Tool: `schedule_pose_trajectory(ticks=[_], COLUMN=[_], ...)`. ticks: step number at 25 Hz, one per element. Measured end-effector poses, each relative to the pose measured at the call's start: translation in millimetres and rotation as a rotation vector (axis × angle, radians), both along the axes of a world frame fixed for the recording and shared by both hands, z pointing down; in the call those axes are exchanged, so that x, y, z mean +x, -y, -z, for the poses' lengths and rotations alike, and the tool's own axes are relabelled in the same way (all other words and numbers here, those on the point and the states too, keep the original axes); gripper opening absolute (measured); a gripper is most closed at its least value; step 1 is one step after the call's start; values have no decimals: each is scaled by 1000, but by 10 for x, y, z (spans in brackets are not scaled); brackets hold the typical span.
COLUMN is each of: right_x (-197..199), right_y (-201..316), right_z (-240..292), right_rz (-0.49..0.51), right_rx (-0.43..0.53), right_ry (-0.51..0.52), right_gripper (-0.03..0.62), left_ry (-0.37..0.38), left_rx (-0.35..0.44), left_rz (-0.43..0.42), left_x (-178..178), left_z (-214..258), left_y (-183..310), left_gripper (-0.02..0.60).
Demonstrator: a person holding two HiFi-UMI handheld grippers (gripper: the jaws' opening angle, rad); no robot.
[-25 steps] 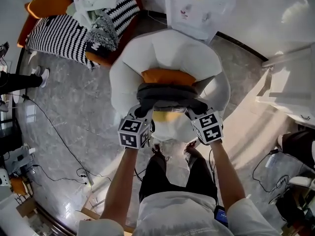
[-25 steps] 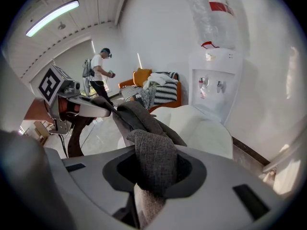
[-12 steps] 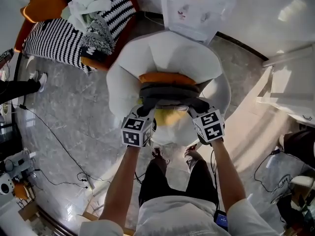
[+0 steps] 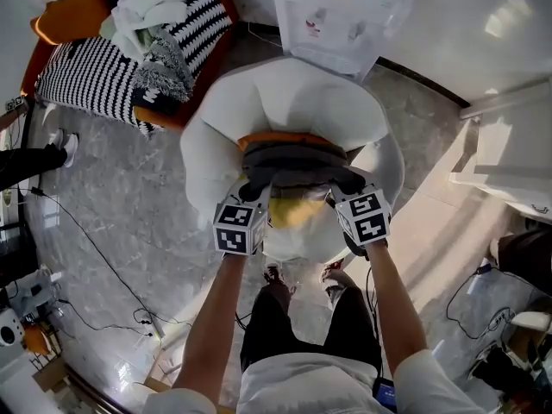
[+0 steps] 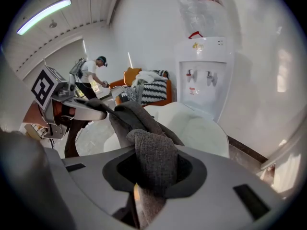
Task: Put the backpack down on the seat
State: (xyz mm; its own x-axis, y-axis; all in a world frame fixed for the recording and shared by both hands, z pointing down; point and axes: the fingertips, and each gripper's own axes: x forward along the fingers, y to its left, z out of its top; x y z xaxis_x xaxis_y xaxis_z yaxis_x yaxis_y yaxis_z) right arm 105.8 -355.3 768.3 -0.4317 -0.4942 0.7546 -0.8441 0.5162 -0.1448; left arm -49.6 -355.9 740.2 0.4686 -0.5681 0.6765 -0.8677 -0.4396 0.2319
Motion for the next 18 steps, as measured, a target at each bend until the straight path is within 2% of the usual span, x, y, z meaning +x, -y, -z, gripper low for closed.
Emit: schedule_pose_trajectory(ticks=[10, 18], right_x=[120, 152], right_y=[224, 359], right_z=[-157, -248], right_rz=[-54, -90], right_rx=[3, 16], right_ry=[7, -4], right_gripper=[101, 101], left_ry=[22, -42], left_rx=[43, -21], left_rz=[-7, 21], left_x=[144, 218], left_z=[-178, -369], left_y=[232, 281], left_gripper=[45, 84])
